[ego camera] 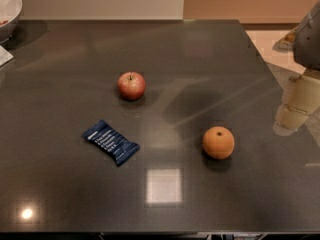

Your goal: Move rxbar blueberry near orange

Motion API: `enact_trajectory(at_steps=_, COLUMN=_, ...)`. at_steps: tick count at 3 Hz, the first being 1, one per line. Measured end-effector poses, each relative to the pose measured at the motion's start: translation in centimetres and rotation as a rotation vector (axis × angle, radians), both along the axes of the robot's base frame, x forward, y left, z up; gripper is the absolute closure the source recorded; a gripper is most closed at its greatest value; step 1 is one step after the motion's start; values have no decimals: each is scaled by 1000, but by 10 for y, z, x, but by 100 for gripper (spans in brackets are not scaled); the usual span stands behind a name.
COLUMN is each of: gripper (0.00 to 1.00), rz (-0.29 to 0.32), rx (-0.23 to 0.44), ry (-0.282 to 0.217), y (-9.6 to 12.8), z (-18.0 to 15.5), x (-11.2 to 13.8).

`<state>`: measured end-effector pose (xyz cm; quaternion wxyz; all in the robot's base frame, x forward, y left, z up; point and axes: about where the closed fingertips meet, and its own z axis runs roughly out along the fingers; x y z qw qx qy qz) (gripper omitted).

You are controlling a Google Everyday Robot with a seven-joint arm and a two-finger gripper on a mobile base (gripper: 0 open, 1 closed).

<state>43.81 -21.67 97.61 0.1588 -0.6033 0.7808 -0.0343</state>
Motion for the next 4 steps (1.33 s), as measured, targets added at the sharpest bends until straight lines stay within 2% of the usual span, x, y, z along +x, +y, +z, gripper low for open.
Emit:
enact_trajectory(at_steps=2, gripper=0, rz=1, rx=15, ry=-1, y=9, z=0, x=5)
enact_trajectory(at_steps=3, gripper=0, rz=8, rx=61, ry=15, y=31, z=-4, x=17)
enact_trajectory(at_steps=4, gripper=0, rz=27, rx=115, ry=45, y=68, z=-12, x=30)
